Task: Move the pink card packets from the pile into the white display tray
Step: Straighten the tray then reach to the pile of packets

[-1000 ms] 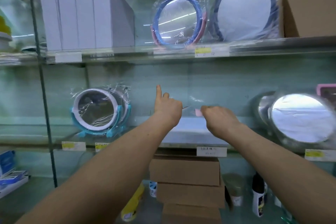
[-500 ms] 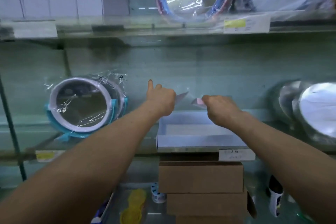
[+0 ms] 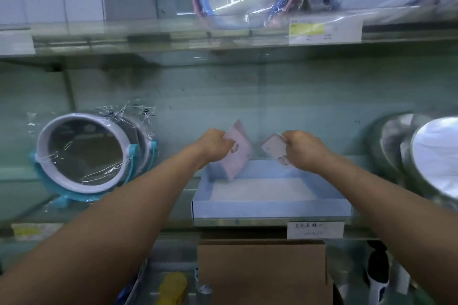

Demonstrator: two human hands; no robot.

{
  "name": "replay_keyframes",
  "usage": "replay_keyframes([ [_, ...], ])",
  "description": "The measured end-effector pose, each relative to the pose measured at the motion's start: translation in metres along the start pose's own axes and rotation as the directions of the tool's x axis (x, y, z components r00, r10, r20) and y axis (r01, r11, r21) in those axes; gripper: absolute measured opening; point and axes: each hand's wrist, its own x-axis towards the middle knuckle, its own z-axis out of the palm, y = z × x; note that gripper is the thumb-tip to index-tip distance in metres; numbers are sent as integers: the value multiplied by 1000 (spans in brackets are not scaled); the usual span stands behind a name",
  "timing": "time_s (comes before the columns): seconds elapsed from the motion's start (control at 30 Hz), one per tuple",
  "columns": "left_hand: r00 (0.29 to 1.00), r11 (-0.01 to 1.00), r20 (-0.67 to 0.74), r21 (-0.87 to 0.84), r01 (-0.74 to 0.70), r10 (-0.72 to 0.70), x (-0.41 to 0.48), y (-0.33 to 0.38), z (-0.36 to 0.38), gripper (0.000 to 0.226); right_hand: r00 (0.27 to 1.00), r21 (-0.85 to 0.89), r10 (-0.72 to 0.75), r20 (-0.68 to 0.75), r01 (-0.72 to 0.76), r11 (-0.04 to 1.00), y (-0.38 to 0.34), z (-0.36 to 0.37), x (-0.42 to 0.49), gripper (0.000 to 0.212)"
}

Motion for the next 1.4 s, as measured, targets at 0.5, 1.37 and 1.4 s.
replay_keyframes([
  [0.5,971,832,51,-506,226,-233,9,-26,8,4,952,578,221,213,-305,757,37,11,-1,21],
  [1.37,861,835,-36,-223,-502,508,-5,-16,43,39,896,886,220,386,-426,183,-12,1,-3,22],
  [1.4,870,850,5,-219,-480,493,-7,-16,43,45,896,887,214,390,-427,175,-12,2,-4,21],
])
